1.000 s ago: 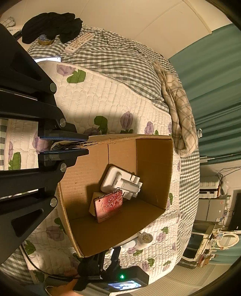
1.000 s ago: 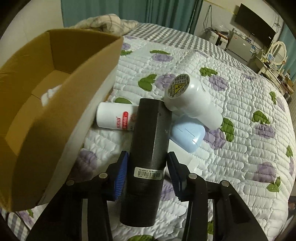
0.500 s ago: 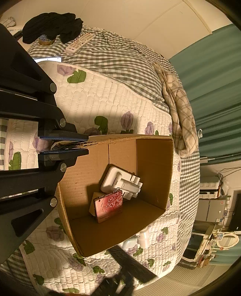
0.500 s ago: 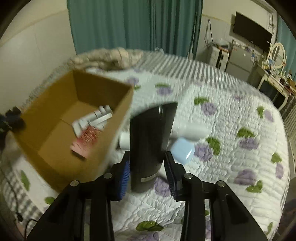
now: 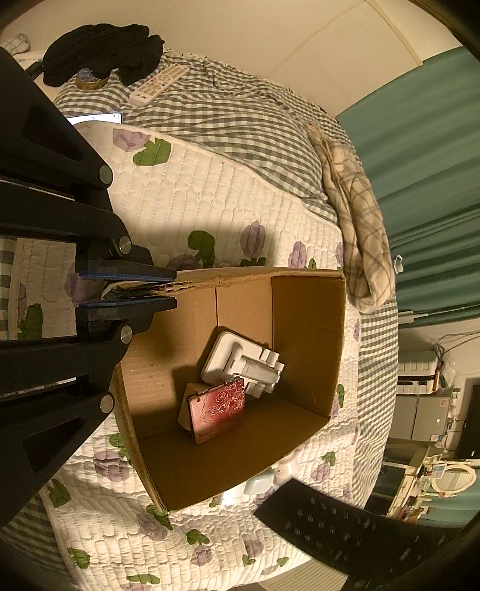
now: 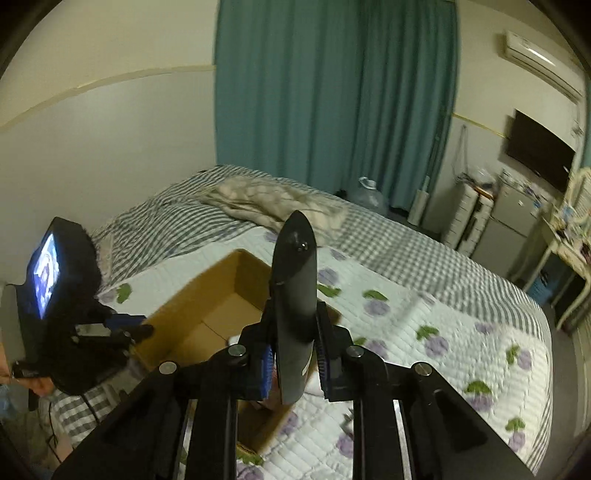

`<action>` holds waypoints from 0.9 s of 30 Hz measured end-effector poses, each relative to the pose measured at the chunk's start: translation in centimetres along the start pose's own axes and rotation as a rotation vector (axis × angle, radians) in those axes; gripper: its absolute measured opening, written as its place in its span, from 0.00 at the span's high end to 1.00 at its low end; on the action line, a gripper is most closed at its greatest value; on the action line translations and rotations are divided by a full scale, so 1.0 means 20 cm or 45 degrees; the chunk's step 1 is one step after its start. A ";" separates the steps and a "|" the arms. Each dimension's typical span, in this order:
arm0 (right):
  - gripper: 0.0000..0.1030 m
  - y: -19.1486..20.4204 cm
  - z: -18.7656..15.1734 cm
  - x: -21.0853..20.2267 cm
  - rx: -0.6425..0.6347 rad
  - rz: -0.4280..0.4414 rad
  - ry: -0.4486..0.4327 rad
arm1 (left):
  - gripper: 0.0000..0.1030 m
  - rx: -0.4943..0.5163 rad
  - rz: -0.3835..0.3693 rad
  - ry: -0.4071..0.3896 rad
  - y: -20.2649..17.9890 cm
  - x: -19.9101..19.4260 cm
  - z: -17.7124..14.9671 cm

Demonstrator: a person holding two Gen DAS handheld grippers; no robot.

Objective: Organize rigid objects
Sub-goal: 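Lower the black remote into the box and open the right gripper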

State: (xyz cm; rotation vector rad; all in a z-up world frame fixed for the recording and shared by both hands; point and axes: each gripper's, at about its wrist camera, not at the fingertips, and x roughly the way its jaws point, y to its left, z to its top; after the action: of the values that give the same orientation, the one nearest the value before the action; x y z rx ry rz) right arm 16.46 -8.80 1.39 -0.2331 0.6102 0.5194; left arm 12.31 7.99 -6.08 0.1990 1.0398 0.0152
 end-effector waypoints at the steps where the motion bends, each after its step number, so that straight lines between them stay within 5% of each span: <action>1: 0.83 0.03 0.01 0.04 -0.028 0.017 0.030 | 0.93 -0.001 -0.001 0.000 0.00 0.00 0.00; 10: 0.82 0.19 -0.18 0.52 -0.081 0.102 0.354 | 0.93 -0.006 -0.032 0.007 0.00 0.01 0.00; 19: 0.79 0.19 -0.12 0.68 -0.001 0.120 0.319 | 0.93 -0.010 -0.035 0.002 0.01 0.01 0.00; 22: 0.38 0.15 -0.12 0.64 0.075 0.144 0.280 | 0.93 -0.013 -0.038 0.004 0.01 0.01 0.01; 27: 0.31 -0.04 -0.10 0.45 0.134 0.073 0.157 | 0.93 -0.017 -0.036 0.006 0.01 0.01 0.01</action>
State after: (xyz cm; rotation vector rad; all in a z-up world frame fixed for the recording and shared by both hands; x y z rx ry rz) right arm 22.16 -6.64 -5.44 -0.1491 0.7637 0.5297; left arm 12.56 8.27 -6.13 0.1719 1.0466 -0.0029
